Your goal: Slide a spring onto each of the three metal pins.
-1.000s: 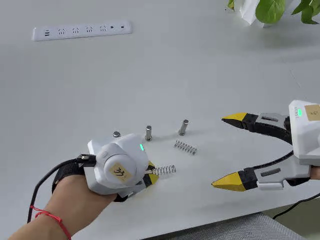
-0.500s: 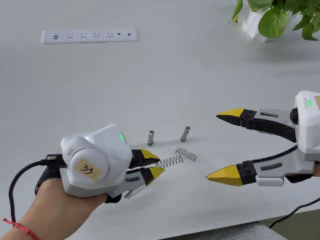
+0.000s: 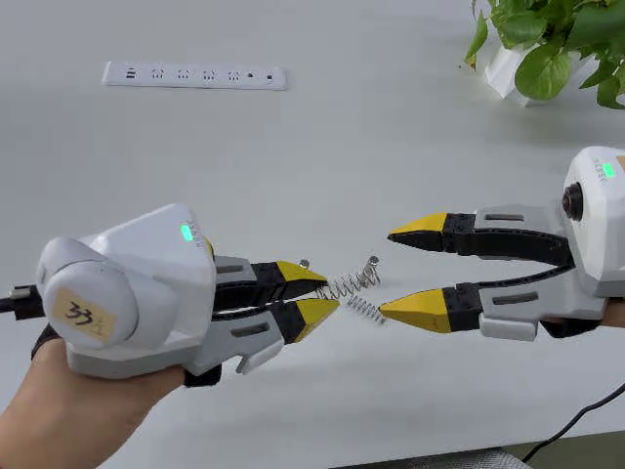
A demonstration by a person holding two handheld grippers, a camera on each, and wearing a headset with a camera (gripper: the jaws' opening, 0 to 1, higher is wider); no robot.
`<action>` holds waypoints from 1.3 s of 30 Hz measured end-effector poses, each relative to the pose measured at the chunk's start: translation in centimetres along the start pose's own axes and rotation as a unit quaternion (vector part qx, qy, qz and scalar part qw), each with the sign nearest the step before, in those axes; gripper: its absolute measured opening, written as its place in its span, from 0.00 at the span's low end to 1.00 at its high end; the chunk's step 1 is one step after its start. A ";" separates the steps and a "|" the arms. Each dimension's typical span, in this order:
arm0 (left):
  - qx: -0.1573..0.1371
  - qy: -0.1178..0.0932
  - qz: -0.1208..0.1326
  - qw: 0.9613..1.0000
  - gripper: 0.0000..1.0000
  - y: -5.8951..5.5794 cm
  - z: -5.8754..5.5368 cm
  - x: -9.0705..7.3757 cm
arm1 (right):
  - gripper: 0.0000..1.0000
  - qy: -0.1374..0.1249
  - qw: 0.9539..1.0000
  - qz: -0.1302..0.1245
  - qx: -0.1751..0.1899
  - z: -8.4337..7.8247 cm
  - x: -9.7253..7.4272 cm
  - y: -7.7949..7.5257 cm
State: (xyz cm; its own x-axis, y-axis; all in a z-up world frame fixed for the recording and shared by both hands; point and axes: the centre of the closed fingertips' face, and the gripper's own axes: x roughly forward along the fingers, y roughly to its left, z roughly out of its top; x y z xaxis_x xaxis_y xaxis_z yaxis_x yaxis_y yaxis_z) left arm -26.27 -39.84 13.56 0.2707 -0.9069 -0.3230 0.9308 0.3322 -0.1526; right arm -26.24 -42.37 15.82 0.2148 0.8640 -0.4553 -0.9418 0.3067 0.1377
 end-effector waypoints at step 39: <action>-0.006 -0.028 -0.016 0.999 0.07 -0.9 0.8 -0.5 | 0.06 0.015 0.998 0.049 -0.036 2.4 0.7 2.1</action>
State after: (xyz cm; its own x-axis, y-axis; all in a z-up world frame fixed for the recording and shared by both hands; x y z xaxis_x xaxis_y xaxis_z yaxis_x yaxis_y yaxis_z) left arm -27.04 -39.87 14.59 0.2548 -0.9297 -0.2659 0.9360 0.3062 -0.1738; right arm -27.48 -40.20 17.90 0.1147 0.8755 -0.4694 -0.9740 0.1921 0.1202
